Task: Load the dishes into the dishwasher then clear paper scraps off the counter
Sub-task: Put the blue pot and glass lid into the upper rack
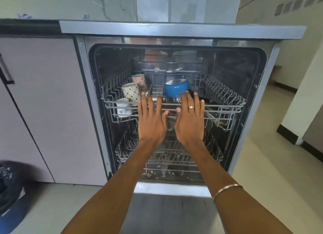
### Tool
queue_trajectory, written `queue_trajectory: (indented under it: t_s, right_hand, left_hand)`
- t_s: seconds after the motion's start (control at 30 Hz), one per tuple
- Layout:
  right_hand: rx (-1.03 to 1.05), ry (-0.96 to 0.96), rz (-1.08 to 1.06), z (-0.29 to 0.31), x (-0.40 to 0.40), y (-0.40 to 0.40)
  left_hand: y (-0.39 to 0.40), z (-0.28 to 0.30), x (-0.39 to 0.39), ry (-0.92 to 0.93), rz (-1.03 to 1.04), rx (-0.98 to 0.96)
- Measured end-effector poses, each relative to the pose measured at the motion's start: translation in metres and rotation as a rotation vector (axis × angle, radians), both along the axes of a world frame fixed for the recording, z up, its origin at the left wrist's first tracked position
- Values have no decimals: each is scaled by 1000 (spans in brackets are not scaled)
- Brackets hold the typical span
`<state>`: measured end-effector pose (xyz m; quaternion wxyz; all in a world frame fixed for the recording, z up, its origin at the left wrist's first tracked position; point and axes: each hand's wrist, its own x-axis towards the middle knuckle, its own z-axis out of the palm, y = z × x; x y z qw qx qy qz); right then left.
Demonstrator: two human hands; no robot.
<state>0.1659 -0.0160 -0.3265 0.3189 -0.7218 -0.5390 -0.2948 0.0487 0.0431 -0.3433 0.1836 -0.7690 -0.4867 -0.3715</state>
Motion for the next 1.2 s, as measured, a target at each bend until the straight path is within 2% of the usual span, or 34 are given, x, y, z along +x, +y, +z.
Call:
queue_trajectory:
  t_s: [0.17, 0.33, 0.5, 0.7, 0.97, 1.2]
  right_hand:
    - [55, -21, -10, -7, 5, 8]
    - [147, -56, -29, -13, 12, 23]
    - [138, -104, -67, -13, 21, 59]
    - [289, -143, -63, -21, 28, 76]
    - [193, -140, -54, -18, 24, 66]
    - [66, -125, -41, -15, 15, 46]
  left_hand:
    - [12, -5, 3, 4, -27, 49]
    - [33, -12, 9, -86, -112, 162]
    - [71, -11, 17, -135, -131, 223]
    - [79, -14, 20, -181, -110, 288]
    - [69, -12, 14, -113, -117, 211]
    - [54, -11, 7, -60, -155, 66]
